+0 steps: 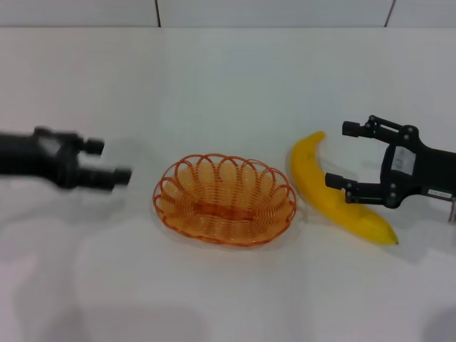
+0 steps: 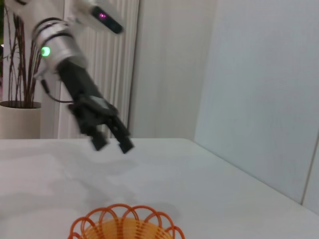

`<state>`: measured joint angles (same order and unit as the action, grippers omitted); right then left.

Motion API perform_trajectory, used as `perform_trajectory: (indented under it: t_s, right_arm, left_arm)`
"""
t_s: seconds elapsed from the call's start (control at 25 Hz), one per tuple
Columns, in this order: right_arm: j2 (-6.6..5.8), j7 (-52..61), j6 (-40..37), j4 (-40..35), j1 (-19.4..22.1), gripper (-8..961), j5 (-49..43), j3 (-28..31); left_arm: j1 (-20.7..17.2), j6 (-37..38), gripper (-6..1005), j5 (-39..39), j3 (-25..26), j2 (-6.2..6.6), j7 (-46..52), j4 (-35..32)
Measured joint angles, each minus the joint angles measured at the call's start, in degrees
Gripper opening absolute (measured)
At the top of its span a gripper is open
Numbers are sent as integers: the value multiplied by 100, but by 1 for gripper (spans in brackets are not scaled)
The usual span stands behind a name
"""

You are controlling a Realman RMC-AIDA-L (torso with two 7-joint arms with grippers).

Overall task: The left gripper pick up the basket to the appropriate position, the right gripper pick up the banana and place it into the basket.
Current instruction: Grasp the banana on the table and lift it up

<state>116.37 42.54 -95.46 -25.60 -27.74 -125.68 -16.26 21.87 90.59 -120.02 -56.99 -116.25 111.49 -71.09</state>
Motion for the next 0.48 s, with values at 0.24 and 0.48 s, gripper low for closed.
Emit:
perform_trajectory:
  t_s: [0.24,0.48]
  right_arm:
    - [6,0,2,-45,66,887,-1,21]
    - [8,1,0,-52,161,887,-1,134]
  left_arm:
    - [-816,200,878,149,143,-7,-2474,246]
    - [-828,233,877,350,1108,30,-3678,1532]
